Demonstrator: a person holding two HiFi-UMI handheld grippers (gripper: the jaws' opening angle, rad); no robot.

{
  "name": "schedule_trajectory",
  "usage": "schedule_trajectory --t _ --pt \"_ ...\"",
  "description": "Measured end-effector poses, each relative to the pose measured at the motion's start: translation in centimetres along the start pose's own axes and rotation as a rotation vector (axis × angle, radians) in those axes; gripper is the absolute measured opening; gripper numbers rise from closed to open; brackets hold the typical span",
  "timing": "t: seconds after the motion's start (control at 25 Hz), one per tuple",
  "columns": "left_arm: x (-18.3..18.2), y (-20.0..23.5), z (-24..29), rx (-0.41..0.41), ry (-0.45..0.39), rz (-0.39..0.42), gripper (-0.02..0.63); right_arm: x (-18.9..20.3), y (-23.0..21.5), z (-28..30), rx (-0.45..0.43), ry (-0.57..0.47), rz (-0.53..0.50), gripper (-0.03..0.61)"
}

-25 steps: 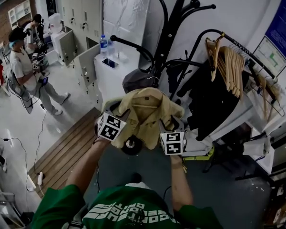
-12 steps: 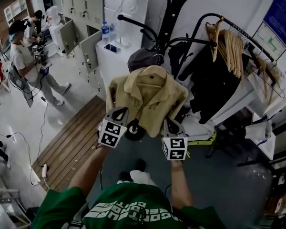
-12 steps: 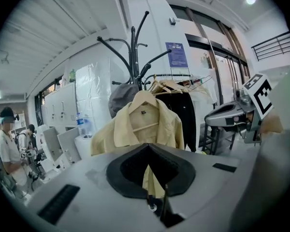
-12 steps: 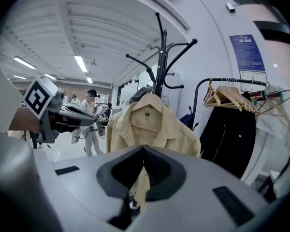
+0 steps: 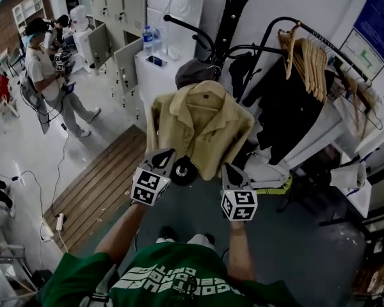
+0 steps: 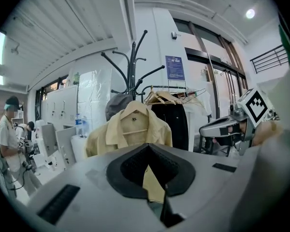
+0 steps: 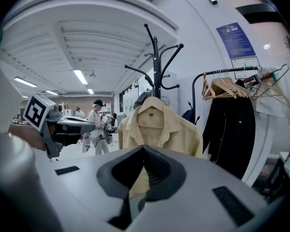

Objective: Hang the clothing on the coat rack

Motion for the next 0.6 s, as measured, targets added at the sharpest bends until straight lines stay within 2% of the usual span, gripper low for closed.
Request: schedule_trajectory --t 0.6 --pt "0.3 -6.7 2.5 -0.056 0.004 -0.034 0.005 1.8 -6.1 -2.8 -0.101 0.018 -0.017 0.008"
Point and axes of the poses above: the fingertips, and each gripper's own axes: z forward along the fingers, y to its left, x out of its underside, the point moved 5 cm from there along -z, backward along the fingers, and after that the axes turned 4 degrees about x, right-handed, at the moved point
